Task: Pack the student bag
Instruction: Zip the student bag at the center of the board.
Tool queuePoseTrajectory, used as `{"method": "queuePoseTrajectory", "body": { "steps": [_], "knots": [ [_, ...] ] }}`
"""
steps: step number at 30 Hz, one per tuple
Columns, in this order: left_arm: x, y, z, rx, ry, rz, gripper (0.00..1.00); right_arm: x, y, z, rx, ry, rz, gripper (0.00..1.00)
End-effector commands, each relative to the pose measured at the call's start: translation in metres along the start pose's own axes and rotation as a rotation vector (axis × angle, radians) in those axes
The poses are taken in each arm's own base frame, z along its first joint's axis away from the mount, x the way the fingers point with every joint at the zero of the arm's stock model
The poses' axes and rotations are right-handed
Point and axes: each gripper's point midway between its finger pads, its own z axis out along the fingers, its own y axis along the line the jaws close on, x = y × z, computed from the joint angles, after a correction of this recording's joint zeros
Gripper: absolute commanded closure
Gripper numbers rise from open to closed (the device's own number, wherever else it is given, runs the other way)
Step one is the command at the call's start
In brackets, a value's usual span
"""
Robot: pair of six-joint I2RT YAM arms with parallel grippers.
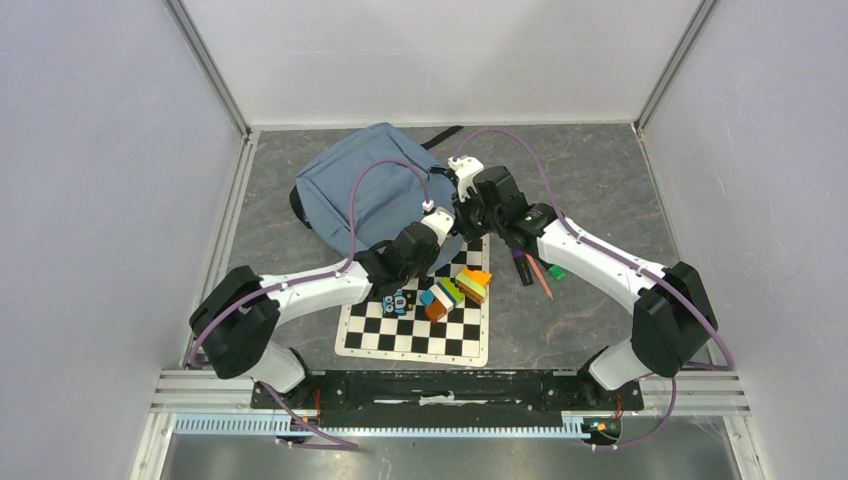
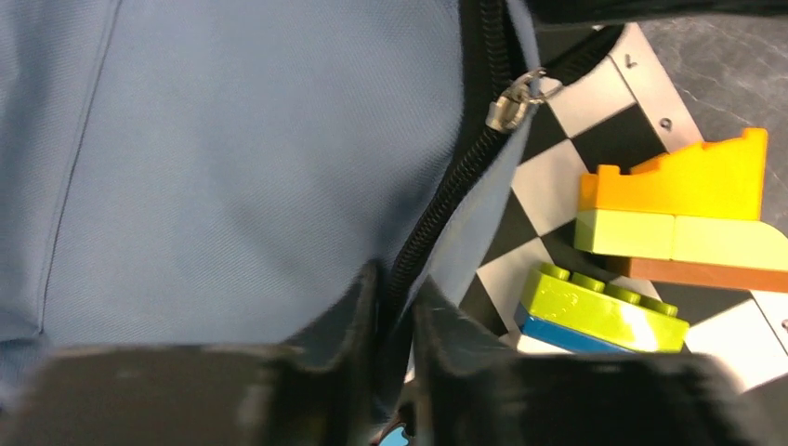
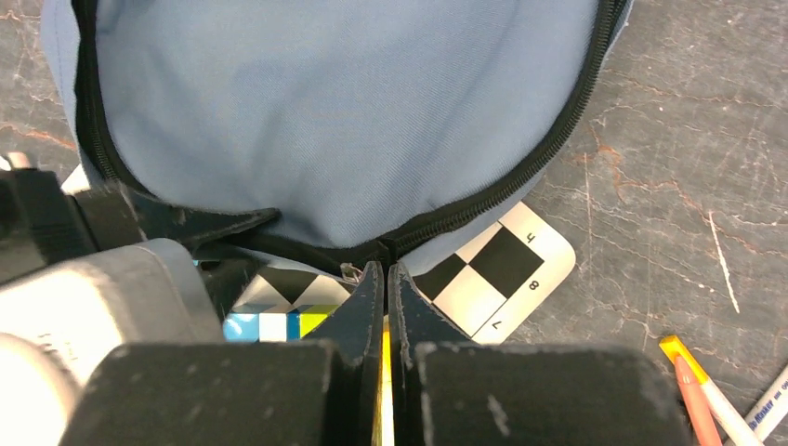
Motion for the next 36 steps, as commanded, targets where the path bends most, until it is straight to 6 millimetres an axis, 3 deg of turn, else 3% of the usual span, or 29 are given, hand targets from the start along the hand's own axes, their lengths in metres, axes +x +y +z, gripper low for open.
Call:
{"method": "queuePoseTrajectory", "body": {
  "steps": [1, 3, 10, 16, 21, 25, 27, 32, 36],
  "knots": [
    [-0.004, 0.019, 0.001, -0.106, 0.014, 0.021, 0.91, -0.036, -0.022, -0.017, 0.106, -0.129, 0.006, 1.0],
    [-0.001, 0.029, -0.008, -0.146, -0.001, 0.016, 0.98, -0.039, -0.036, -0.016, 0.145, -0.129, 0.047, 1.0],
    [0.019, 0.052, -0.047, -0.189, 0.003, 0.034, 0.98, -0.07, -0.079, -0.008, 0.251, -0.174, 0.075, 1.0],
    [0.037, 0.073, -0.078, -0.258, 0.04, -0.001, 0.98, -0.097, -0.105, 0.017, 0.292, -0.203, 0.083, 1.0],
    [0.036, 0.085, -0.101, -0.29, 0.032, -0.037, 0.98, -0.108, -0.118, 0.036, 0.302, -0.202, 0.08, 1.0],
    [0.027, 0.09, -0.112, -0.303, -0.007, -0.074, 0.97, -0.114, -0.111, 0.04, 0.242, -0.203, 0.069, 1.0],
    [0.018, 0.089, -0.115, -0.294, -0.027, -0.083, 0.87, -0.114, -0.101, 0.039, 0.187, -0.213, 0.054, 1.0],
    [-0.036, 0.067, -0.116, -0.173, -0.098, -0.1, 0.3, -0.108, -0.082, 0.03, 0.092, -0.215, 0.029, 1.0],
    [-0.085, 0.047, -0.104, -0.096, -0.148, -0.136, 0.04, -0.102, -0.074, 0.019, 0.069, -0.217, 0.04, 1.0]
  ]
}}
